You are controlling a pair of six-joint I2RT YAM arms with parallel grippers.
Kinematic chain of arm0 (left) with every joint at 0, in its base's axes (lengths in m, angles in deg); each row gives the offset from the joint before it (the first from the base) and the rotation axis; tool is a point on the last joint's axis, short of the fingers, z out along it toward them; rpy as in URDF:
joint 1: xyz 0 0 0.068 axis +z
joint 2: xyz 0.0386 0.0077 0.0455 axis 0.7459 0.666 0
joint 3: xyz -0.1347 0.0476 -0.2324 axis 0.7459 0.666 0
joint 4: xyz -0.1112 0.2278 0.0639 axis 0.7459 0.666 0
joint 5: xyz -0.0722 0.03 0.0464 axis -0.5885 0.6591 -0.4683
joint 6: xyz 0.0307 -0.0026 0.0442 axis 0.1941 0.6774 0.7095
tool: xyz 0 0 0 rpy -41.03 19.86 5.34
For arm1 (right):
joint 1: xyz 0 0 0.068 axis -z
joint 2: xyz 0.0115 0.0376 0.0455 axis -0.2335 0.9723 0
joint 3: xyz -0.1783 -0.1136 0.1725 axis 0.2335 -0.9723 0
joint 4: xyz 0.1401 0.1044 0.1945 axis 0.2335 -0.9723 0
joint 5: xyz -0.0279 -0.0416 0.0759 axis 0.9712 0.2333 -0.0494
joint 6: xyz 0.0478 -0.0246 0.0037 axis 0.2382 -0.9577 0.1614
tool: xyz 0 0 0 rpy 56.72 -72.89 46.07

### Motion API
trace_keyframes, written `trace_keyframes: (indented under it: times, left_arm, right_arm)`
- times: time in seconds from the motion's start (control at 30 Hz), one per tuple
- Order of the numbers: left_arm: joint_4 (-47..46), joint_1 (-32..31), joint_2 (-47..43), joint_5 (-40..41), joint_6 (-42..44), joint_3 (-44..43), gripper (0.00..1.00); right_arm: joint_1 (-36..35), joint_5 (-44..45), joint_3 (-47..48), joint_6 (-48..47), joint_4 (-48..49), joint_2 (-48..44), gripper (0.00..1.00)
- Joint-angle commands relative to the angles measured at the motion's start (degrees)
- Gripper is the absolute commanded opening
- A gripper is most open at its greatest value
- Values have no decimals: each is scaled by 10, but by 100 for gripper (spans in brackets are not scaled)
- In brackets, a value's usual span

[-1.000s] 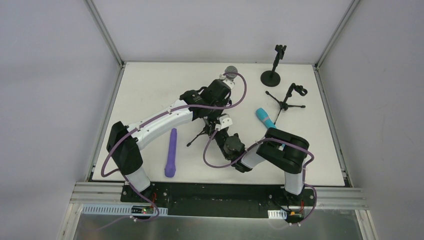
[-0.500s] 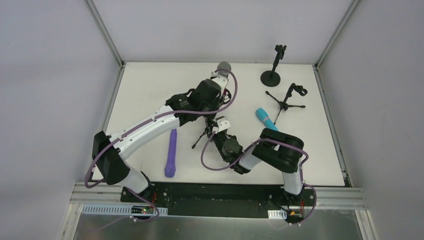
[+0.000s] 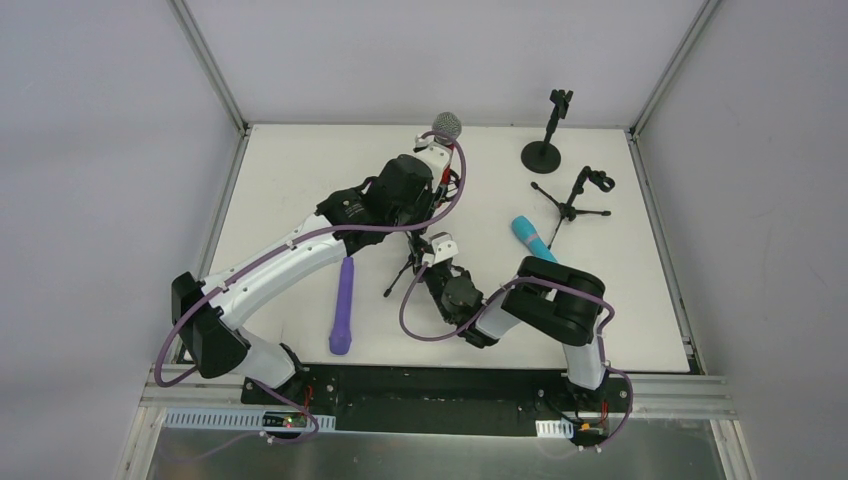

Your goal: Attach the microphones to the stand

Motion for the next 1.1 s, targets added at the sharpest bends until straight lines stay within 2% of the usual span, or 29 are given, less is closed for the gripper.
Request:
trace_keyframes:
  times: [0.0, 0.17, 0.4, 0.8, 1.07]
  left_arm:
    - [-22, -13, -48, -32, -2, -13, 0]
    - [-18, -5, -54, -43, 3, -21, 0]
    - [-13, 36, -63, -118, -19, -34, 0]
    - [-9, 65, -78, -154, -24, -46, 0]
    - [-2, 88, -73, -208, -30, -67, 0]
  right_arm:
    - [11, 45, 7, -1, -35, 24, 0]
    - [10, 42, 8, -1, -35, 26, 0]
    - [10, 27, 6, 0, -35, 27, 0]
    - [9, 17, 10, 1, -35, 34, 0]
    - [9, 12, 11, 4, -35, 36, 0]
